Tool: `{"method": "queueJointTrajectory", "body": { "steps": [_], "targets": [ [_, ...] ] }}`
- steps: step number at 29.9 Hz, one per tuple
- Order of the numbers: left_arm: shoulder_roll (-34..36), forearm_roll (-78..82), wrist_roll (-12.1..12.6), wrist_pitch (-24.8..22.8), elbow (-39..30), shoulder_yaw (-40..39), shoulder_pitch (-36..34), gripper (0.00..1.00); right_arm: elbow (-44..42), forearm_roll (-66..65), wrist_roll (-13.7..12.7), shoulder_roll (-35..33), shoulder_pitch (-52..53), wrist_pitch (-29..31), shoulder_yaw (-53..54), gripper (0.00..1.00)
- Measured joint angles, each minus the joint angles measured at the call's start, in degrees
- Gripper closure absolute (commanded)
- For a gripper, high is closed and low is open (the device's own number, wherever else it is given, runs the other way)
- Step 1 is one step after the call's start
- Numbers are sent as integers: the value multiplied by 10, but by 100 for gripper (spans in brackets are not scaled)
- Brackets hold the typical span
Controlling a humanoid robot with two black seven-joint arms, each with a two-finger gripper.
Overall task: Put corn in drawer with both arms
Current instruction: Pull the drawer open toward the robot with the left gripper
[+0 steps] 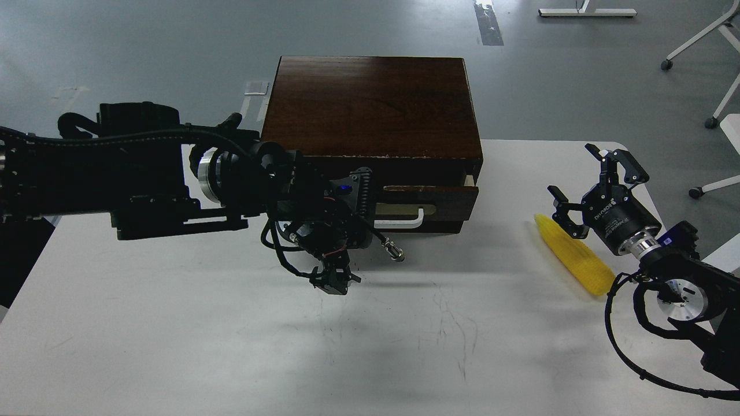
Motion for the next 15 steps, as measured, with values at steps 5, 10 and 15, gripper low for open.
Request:
{"method": "queueJointTrajectory", "body": {
  "steps": [5,10,15],
  "targets": [
    [11,0,0,0,-18,-1,2,2,0,0,0,0,0,0,0,0],
    [31,0,0,0,-39,-1,6,2,0,0,0,-1,0,0,1,0],
    [40,0,0,0,-49,-2,8,2,0,0,0,-1,0,0,1,0]
  ]
}}
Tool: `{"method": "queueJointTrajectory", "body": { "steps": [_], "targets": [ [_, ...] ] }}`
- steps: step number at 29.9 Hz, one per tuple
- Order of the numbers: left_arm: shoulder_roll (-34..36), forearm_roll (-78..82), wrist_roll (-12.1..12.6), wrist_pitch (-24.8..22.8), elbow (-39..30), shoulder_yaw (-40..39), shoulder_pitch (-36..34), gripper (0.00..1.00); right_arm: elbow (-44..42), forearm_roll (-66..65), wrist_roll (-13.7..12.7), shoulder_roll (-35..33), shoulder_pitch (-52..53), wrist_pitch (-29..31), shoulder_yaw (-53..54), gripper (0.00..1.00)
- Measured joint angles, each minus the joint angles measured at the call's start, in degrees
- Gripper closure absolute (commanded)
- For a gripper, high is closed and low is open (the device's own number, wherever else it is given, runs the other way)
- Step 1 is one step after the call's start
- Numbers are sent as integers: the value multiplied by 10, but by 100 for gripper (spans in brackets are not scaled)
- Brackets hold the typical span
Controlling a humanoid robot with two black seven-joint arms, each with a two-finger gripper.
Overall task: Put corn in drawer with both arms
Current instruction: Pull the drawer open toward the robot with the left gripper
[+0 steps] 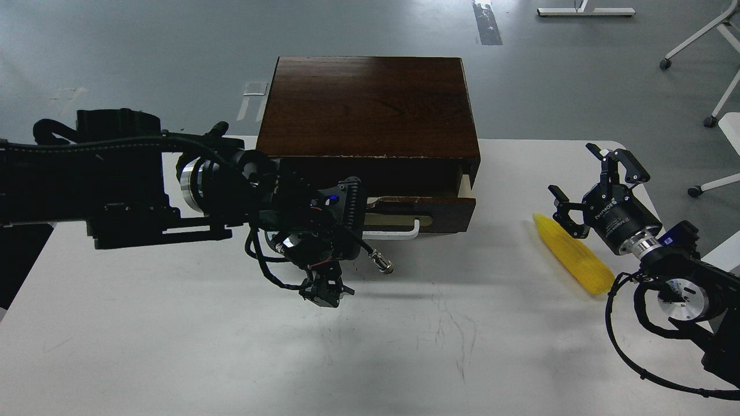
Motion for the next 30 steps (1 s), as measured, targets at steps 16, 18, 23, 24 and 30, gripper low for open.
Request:
{"method": "queueJointTrajectory", "body": {
  "steps": [16,18,23,24,30],
  "targets": [
    [-25,-1,0,0,15,4,4,2,-1,0,0,1,-1,0,-1,0],
    [-34,-1,0,0,23,4,2,2,-1,0,0,1,-1,0,-1,0],
    [-43,-2,-1,0,30,16,-10,2,-1,0,0,1,-1,0,-1,0],
    [-44,-2,-1,0,31,21,-14,2,-1,0,0,1,-1,0,-1,0],
    [-49,0,-1,0,33,33,-24,2,0,0,0,1,-2,0,-2,0]
  ]
}}
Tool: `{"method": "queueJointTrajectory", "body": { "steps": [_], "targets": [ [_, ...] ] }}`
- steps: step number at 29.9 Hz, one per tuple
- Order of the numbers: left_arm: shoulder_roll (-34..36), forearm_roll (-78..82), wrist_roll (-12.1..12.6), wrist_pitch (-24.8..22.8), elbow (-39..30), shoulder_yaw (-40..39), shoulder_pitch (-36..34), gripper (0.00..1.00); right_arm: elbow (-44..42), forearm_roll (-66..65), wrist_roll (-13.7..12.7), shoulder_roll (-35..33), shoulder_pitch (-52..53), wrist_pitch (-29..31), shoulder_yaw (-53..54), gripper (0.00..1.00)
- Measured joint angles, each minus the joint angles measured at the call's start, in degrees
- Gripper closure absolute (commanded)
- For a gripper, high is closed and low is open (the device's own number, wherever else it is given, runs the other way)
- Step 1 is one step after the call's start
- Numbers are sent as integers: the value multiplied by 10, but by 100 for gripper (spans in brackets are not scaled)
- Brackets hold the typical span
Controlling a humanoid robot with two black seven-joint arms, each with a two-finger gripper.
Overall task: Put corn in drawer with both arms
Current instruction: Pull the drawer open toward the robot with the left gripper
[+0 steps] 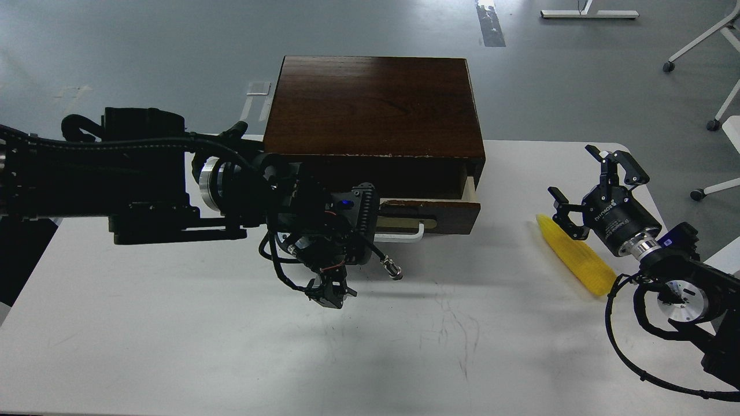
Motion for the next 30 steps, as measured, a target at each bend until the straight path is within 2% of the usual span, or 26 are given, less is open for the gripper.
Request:
{"method": "queueJointTrajectory", "body": {
  "steps": [9,30],
  "targets": [
    [-1,1,1,0,-3,3,-21,2,0,0,0,0,-4,0,1,0],
    [-27,0,1,0,-6,74,-88,2,1,0,0,0,-10,0,1,0]
  ]
}}
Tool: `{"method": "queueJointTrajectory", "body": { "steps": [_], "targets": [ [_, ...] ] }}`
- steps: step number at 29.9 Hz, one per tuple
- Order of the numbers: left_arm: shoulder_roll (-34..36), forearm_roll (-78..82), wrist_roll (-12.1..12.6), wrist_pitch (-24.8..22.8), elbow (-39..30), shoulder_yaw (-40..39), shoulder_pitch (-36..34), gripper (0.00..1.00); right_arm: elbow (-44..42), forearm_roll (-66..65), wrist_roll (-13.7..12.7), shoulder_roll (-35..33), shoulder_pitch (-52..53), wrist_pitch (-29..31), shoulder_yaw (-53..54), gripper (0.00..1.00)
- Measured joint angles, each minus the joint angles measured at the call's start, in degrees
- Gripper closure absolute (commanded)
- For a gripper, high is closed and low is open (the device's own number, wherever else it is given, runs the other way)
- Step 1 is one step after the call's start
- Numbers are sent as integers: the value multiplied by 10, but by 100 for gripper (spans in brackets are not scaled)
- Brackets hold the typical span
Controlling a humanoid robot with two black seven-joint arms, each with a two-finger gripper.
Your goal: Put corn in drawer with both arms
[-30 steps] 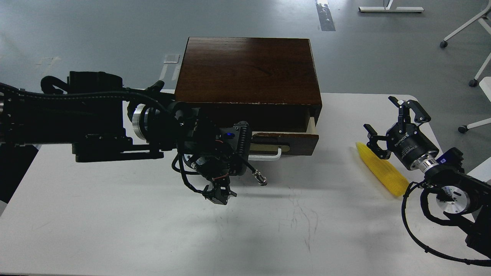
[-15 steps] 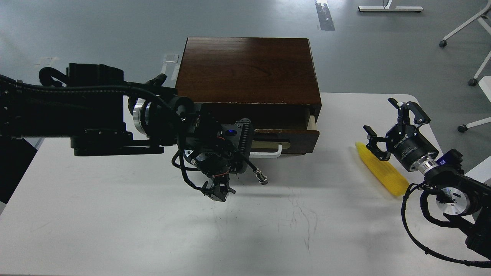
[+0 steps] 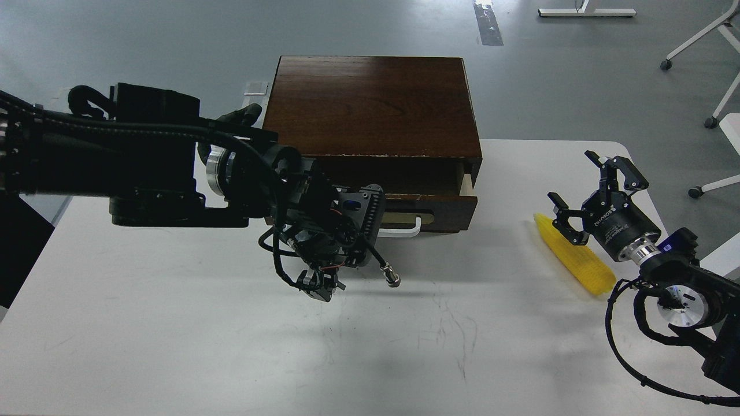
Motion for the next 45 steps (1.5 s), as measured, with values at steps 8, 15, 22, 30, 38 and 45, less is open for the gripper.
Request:
{"method": "queueJointTrajectory", "body": {
  "steps": [8,15,22,30,38,45],
  "targets": [
    [-22,0,0,0,-2,24,-29,2,-1,0,0,0,-2,0,0,0],
    [-31,0,0,0,-2,24,-34,2,-1,0,0,-1,-2,0,0,0],
    [-32,-1,0,0,-2,24,-38,2,-1,0,0,-1,-5,0,0,0],
    [-25,-21,0,0,-3,11,-59,2,-1,0,0,-1,-6,0,0,0],
    [-7,-99,0,0,-19,-22,-85,2,-1,0,0,0,-6,0,0,0],
    [47,-337,0,0,-9,-102,-75,2,-1,0,0,0,-7,0,0,0]
  ]
}}
